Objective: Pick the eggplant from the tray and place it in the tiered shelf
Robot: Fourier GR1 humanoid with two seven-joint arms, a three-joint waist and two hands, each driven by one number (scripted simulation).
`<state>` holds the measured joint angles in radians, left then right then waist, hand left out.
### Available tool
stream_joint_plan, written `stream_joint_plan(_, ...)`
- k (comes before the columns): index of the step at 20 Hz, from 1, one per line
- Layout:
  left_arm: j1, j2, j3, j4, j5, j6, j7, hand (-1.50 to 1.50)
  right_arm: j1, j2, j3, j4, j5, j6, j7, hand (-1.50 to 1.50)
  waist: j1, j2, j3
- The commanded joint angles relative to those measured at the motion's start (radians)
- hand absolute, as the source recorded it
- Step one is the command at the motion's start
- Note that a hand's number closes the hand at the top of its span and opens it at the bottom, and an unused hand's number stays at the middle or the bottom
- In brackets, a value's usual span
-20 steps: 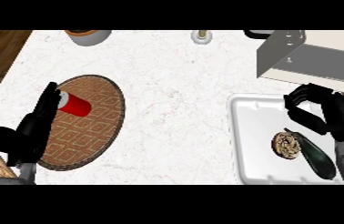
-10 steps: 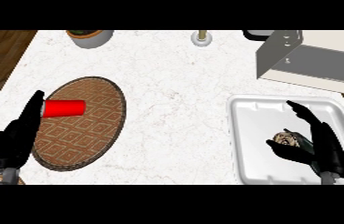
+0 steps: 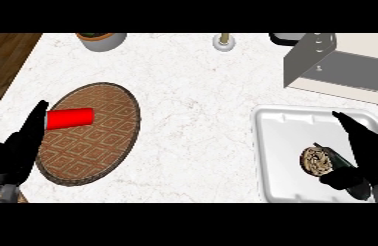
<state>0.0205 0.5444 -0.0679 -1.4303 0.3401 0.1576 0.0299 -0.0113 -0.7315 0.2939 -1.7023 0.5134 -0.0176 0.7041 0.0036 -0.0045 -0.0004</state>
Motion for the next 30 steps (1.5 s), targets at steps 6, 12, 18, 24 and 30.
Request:
stream_joint_plan(6,-0.027,-0.036,-0.021,0.031,-0.013,-0.020,0.015,0.00,-0.126,-0.075,0.129,-0.036,-0.085,0.492,0.264,-1.50,0.009,0.007,-0.002)
stream_joint_plan(12,-0.013,-0.032,0.018,0.050,-0.021,-0.054,0.022,0.00,-0.197,-0.041,0.121,0.085,-0.040,0.580,0.228,-1.50,0.004,0.005,0.000)
stream_joint_plan(18,-0.024,-0.102,0.027,0.106,-0.072,-0.055,-0.033,0.00,-0.148,-0.020,0.089,0.129,0.040,0.567,0.142,-1.50,-0.005,0.005,0.000)
stream_joint_plan(24,-0.033,-0.071,0.074,0.023,-0.074,-0.090,0.072,0.00,-0.204,0.032,0.057,0.287,0.139,0.571,0.060,-1.50,0.001,0.005,0.001)
stream_joint_plan(30,-0.009,-0.090,0.097,0.020,-0.091,-0.119,0.056,0.00,-0.224,0.081,0.059,0.495,0.268,0.430,-0.130,-1.50,0.004,0.006,0.001)
